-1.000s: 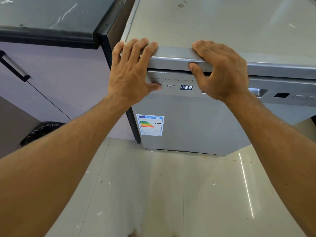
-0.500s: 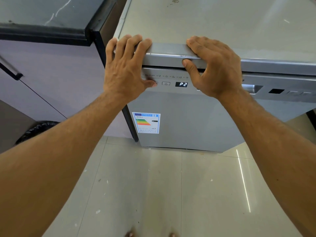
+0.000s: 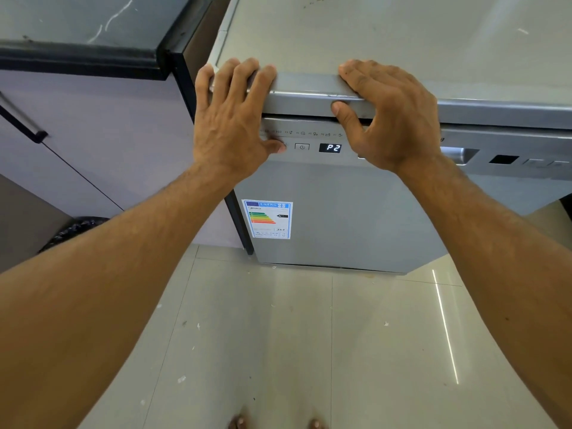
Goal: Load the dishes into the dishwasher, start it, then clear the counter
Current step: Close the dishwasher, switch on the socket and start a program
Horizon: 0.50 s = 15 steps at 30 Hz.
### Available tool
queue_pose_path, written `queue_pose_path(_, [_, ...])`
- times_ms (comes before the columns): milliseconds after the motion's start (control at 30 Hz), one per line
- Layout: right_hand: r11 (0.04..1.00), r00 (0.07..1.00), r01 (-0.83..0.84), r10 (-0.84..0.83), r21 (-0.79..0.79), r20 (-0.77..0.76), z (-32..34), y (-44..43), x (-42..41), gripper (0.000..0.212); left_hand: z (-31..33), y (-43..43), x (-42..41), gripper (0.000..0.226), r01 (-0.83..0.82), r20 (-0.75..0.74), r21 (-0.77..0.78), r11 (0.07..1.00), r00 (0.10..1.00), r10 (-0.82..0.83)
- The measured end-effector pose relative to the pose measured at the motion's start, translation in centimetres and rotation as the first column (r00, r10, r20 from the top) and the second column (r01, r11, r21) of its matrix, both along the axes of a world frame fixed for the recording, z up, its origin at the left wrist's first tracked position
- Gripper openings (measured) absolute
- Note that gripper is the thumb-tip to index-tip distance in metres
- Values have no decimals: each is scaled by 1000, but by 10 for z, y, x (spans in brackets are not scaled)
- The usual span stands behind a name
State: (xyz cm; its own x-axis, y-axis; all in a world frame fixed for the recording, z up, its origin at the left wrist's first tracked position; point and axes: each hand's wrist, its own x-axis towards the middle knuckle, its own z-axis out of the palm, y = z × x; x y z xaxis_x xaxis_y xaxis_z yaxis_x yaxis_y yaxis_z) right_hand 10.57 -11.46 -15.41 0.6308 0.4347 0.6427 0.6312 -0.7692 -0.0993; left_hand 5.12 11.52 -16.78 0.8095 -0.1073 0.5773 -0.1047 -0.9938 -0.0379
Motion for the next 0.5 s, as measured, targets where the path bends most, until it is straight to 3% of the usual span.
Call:
queue_pose_path(300, [995,999,-47,46,-83,-14,1,-11,-1,56,-1,-23,0,101,-132,-3,-63,989,991,132])
queue_pose_path(500, [1000,1000,-12,13,-21,13,-4,-33,0,57,-1,-24,1,102,-143,5,-43,989,990,144])
